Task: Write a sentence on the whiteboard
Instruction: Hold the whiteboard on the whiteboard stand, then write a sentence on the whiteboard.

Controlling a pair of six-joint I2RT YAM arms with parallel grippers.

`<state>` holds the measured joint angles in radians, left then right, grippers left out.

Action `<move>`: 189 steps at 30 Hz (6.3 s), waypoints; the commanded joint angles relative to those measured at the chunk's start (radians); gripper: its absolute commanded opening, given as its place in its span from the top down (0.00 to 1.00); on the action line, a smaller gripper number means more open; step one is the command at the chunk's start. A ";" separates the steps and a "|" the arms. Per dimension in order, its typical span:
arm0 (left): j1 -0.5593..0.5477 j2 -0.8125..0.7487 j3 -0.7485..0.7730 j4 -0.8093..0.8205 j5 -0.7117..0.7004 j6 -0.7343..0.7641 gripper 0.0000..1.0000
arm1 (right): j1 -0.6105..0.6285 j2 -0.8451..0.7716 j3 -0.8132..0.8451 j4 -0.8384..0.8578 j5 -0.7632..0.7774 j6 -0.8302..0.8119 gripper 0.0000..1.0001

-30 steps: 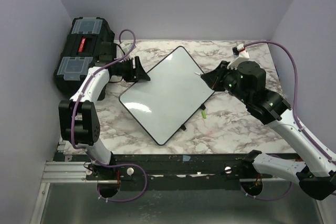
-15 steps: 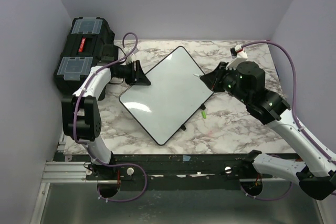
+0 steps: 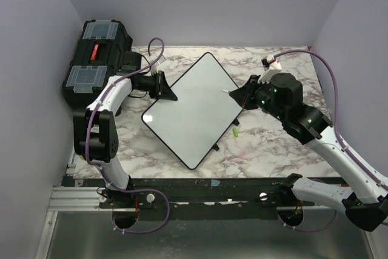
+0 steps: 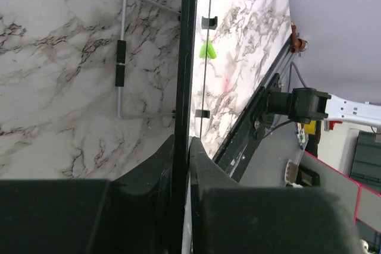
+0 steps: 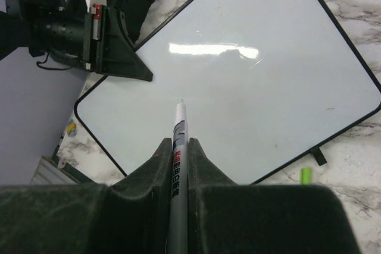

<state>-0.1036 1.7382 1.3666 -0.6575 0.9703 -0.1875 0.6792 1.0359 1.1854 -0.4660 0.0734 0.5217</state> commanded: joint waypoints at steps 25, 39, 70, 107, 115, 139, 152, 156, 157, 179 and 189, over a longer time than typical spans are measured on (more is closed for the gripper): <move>-0.100 -0.138 0.054 -0.066 -0.255 0.051 1.00 | 0.005 0.067 0.006 -0.053 -0.210 -0.090 0.99; -0.104 -0.193 0.043 -0.046 -0.317 0.038 1.00 | 0.256 0.238 0.156 -0.113 -0.018 -0.121 0.99; -0.116 -0.284 -0.028 0.024 -0.342 -0.015 1.00 | 0.487 0.530 0.325 0.131 0.101 -0.130 0.99; -0.122 -0.286 -0.021 0.027 -0.353 -0.026 1.00 | 0.573 0.498 0.144 0.113 0.175 -0.087 0.99; -0.122 -0.286 -0.024 0.028 -0.354 -0.026 1.00 | 0.579 0.439 0.182 0.151 0.211 -0.089 0.99; -0.127 -0.284 -0.022 0.025 -0.351 -0.026 1.00 | 0.578 0.546 0.255 0.201 0.340 -0.110 0.99; -0.128 -0.284 -0.020 0.024 -0.352 -0.025 1.00 | 0.578 0.490 0.103 0.167 0.352 -0.040 0.99; -0.128 -0.286 -0.020 0.024 -0.352 -0.024 1.00 | 0.579 0.479 0.084 0.161 0.352 -0.028 0.99; -0.128 -0.286 -0.020 0.024 -0.351 -0.024 1.00 | 0.578 0.477 0.083 0.160 0.353 -0.027 0.99; -0.134 -0.283 -0.017 0.021 -0.354 -0.025 1.00 | 0.574 0.574 0.264 0.152 0.478 -0.082 0.99; -0.136 -0.275 -0.008 0.012 -0.367 -0.030 1.00 | 0.560 0.596 0.288 0.142 0.478 -0.089 0.99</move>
<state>-0.2359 1.4837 1.3331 -0.6861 0.7284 -0.2619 1.2465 1.6047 1.4677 -0.3080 0.5274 0.4427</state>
